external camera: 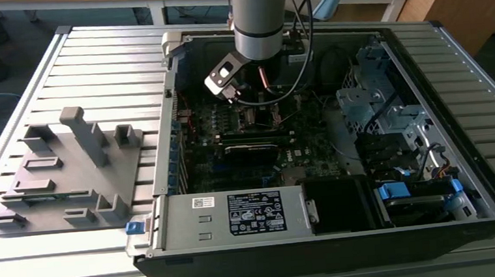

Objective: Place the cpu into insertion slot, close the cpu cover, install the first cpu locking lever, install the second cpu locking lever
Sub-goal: 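Place the cpu into insertion slot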

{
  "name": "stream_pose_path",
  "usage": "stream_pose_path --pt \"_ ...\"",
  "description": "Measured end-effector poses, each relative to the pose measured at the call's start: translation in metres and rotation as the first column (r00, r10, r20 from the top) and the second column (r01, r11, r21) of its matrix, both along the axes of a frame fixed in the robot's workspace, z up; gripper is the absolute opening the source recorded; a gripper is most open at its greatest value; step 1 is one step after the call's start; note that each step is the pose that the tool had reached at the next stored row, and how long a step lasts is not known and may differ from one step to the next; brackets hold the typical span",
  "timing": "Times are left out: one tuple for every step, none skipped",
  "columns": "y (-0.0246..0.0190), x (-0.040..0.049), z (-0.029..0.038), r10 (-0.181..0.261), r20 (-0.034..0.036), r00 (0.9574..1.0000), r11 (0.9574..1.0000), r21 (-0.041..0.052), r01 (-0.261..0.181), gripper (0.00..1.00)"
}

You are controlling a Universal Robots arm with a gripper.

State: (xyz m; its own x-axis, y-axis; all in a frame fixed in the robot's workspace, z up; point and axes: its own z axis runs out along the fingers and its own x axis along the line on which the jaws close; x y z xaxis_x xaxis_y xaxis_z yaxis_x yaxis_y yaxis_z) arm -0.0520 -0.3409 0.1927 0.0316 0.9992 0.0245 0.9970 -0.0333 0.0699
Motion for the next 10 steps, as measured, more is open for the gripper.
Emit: stream_pose_path --pt "0.0 0.0 -0.0006 0.0 0.0 1.0 1.0 0.0 0.0 0.54" --pt "0.0 0.0 -0.001 0.0 -0.0001 1.0 1.0 -0.0002 0.0 0.54" --pt "-0.0001 -0.0001 -0.0012 0.0 -0.0002 1.0 1.0 -0.0003 0.0 0.54" --pt "-0.0001 -0.0001 -0.0012 0.0 -0.0002 1.0 1.0 -0.0003 0.0 0.54" --pt "-0.0001 -0.0001 -0.0013 0.0 -0.0002 1.0 1.0 -0.0002 0.0 0.54" --pt "-0.0001 0.0 -0.0013 0.0 -0.0001 1.0 1.0 -0.0001 0.0 0.54" --pt "0.0 0.0 -0.0014 0.0 -0.0001 1.0 1.0 0.0 0.0 0.54" --pt "0.0 0.0 -0.0013 0.0 -0.0001 1.0 1.0 0.0 0.0 0.54" --pt "0.0 0.0 -0.0014 0.0 -0.0001 1.0 1.0 0.0 0.0 0.54" --pt "0.0 0.0 -0.0014 0.0 0.0 1.0 1.0 0.0001 0.0 0.54"
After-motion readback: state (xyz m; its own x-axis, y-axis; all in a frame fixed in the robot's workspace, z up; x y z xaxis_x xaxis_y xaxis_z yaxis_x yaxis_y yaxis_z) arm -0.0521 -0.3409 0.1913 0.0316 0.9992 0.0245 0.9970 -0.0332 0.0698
